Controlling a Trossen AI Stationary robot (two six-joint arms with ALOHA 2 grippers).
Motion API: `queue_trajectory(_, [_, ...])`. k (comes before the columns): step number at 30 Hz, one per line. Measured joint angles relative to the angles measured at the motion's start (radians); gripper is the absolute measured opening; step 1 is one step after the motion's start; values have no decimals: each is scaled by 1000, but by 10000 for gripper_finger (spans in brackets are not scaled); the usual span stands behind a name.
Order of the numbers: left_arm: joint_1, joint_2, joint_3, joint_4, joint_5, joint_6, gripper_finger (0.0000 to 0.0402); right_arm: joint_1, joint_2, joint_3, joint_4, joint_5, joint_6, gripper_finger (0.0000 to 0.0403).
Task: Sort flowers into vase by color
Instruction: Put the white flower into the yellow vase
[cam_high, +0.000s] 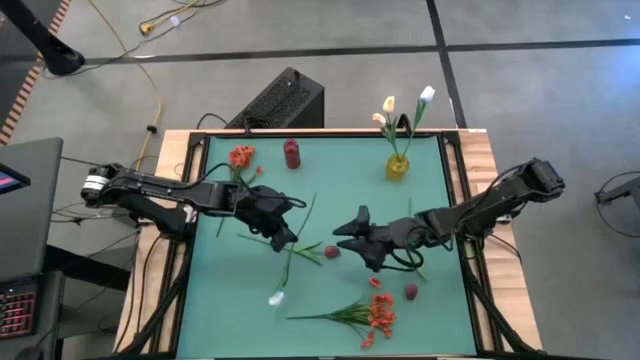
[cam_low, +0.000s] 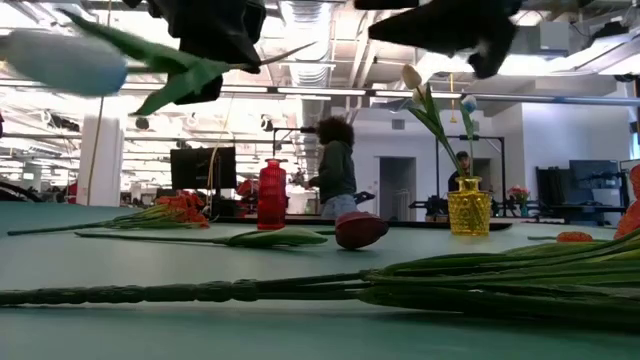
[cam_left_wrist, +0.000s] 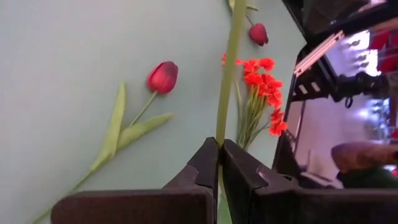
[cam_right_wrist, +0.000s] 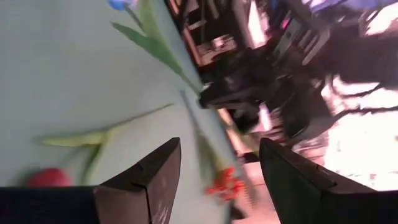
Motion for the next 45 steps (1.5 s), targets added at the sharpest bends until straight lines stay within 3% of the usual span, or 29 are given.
queue_trajectory(11, [0,0,0,44,19,-57,0,-44,242,36,385,8,-406,240])
queue_trajectory(23, [-2,0,0,34,45,-66,0,-70,425,206,401,139,-632,211])
queue_trajectory(29, [-2,0,0,35,57,-69,0,-67,431,206,392,139,-645,170])
queue_trajectory(36, [-2,0,0,36,73,-64,0,-68,431,206,381,139,-647,79])
queue_trajectory(40, [-2,0,-1,68,102,18,3,-60,431,206,368,134,-611,30])
queue_trajectory(45, [5,1,-3,112,100,110,37,-59,427,208,300,93,-454,27])
